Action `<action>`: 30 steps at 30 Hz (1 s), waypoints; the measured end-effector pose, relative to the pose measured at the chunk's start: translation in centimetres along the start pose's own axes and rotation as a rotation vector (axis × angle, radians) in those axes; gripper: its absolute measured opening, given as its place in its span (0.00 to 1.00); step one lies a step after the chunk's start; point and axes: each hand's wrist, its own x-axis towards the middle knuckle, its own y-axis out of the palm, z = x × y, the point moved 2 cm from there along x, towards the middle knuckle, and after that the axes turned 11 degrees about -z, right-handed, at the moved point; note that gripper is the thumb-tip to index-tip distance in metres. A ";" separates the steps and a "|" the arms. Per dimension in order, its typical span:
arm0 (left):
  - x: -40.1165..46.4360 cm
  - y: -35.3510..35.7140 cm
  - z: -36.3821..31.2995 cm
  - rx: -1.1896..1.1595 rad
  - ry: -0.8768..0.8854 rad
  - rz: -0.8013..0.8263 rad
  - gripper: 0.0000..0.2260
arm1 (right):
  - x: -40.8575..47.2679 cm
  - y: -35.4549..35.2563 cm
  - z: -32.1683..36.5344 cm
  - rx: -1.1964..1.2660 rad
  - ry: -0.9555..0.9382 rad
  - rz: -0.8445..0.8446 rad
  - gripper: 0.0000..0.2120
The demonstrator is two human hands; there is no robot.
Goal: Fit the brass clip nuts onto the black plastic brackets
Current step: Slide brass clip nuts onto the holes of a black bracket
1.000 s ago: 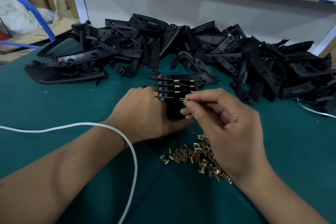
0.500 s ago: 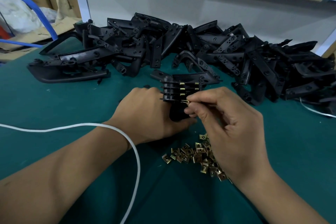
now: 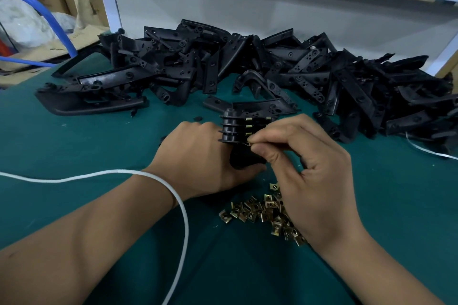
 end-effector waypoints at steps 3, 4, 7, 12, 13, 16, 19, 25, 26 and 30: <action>0.0 0.0 0.1 -0.009 0.003 0.001 0.26 | -0.1 0.2 -0.4 0.075 0.060 0.002 0.06; 0.0 0.0 0.1 -0.001 0.002 0.009 0.27 | -0.1 0.3 -0.4 0.098 0.081 -0.001 0.06; 0.0 0.1 0.2 0.015 -0.003 0.029 0.29 | -0.1 0.4 -0.6 0.137 0.111 -0.010 0.05; -0.1 0.1 0.3 0.006 -0.013 0.043 0.31 | -0.2 0.6 -0.6 0.116 0.101 -0.009 0.06; -0.1 0.1 0.4 -0.001 -0.016 0.046 0.32 | -0.3 0.7 -0.5 0.105 0.092 -0.011 0.06; -0.1 0.1 0.4 -0.010 -0.015 0.042 0.30 | -0.3 0.8 -0.3 0.079 0.070 -0.018 0.06; -0.1 0.3 0.5 0.006 -0.022 0.063 0.32 | -0.3 0.8 -0.2 0.049 0.063 -0.027 0.06; 0.0 0.8 0.9 0.032 -0.046 0.076 0.37 | -0.1 0.3 0.2 0.037 0.075 -0.123 0.06; 0.0 0.7 0.9 0.030 -0.041 0.074 0.37 | -0.1 0.3 0.2 0.037 0.079 -0.133 0.06; 0.0 0.5 0.7 -0.013 -0.051 0.055 0.34 | -0.3 0.6 0.2 0.036 0.093 -0.113 0.04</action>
